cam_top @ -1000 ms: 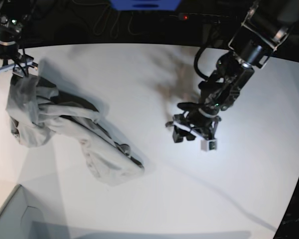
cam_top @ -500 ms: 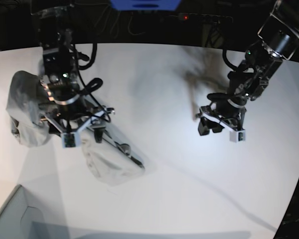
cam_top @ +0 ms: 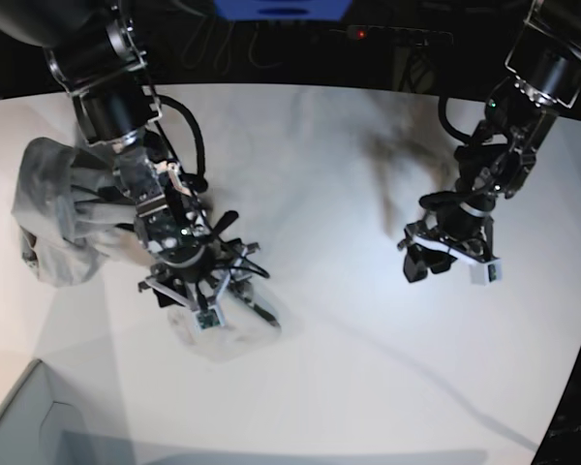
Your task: Layout the t-shirt on the table in an organized manner, then fold the t-shirt properly
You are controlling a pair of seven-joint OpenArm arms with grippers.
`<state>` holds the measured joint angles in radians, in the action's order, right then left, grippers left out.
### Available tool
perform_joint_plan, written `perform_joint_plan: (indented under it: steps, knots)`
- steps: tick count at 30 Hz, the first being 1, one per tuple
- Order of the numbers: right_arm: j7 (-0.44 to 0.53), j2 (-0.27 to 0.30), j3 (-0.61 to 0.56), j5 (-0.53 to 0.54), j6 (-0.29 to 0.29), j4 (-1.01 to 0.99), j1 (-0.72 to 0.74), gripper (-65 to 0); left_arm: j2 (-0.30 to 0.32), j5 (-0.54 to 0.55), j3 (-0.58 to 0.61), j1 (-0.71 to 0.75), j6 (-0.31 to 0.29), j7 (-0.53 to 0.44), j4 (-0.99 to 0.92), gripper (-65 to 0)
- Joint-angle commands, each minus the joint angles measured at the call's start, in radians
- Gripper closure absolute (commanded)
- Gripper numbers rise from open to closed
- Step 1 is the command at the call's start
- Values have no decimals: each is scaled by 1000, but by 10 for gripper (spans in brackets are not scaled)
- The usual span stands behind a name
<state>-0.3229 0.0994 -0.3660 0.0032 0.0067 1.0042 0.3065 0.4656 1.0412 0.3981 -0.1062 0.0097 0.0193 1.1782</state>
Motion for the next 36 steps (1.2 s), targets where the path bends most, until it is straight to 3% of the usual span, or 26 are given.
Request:
perform_joint_plan:
  steps: [1, 4, 7, 15, 22, 24, 30, 36]
  knots:
    - [43, 0, -11, -2, 0, -20, 36, -429, 12, 9, -8, -13, -4, -18, 13, -292]
    - [67, 0, -49, -2, 0, -98, 69, -264, 9, 9, -9, -13, -4, -18, 13, -293]
    - [69, -5, -60, -2, 0, -103, 64, 0, 3, 9, -9, -13, -4, -18, 12, -293]
    - [58, -26, -126, -2, 0, 183, -92, 0, 0, 9, -3, -14, -10, -18, 13, -294]
    - [-31, -28, -132, -2, 0, 319, -189, -2, 5, 9, -5, 3, -6, -18, 68, -296]
    - [-60, -28, -132, -2, 0, 331, -208, -60, 5, 9, -9, 30, -7, -18, 111, -332]
    - [-71, -23, -132, -2, 0, 470, -295, -261, -5, 9, -1, 63, -12, -18, 156, -539]
    - [-77, 6, -57, -4, 0, 611, -382, -297, -72, 7, 0, 59, -12, -17, 113, -549]
